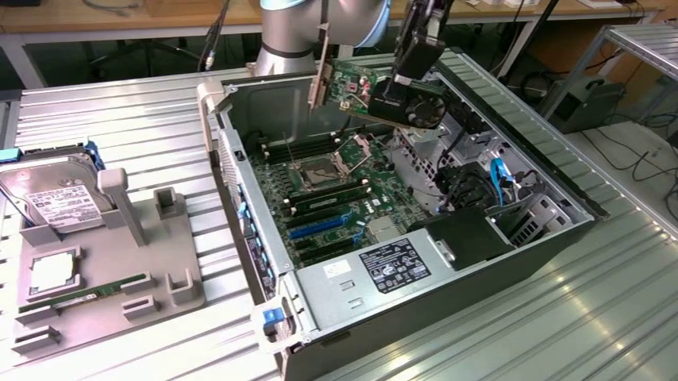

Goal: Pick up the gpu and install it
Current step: 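Insert the gpu into the slot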

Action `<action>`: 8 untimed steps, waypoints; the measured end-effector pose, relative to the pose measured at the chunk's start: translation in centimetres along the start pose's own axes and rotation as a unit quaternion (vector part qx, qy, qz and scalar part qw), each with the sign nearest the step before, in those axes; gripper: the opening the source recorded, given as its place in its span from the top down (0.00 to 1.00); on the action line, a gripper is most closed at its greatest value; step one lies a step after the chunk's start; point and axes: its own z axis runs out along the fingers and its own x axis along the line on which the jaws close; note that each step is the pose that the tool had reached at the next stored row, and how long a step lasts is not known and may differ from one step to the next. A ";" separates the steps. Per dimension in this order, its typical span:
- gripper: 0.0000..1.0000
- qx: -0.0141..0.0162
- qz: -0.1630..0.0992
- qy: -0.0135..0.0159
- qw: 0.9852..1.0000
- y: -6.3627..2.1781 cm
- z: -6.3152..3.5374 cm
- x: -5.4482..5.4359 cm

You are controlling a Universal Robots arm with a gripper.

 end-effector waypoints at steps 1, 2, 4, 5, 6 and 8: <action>0.74 0.000 -0.009 0.000 1.000 0.00 0.00 0.0; 0.74 0.000 -0.018 0.001 1.000 0.00 0.00 0.0; 0.74 0.000 -0.037 0.001 0.999 0.00 0.00 0.0; 0.74 0.000 -0.045 0.001 0.999 0.00 0.00 0.0; 0.74 0.000 -0.053 0.001 0.999 0.00 0.00 0.0; 0.74 0.001 -0.069 0.002 0.998 0.00 0.00 0.0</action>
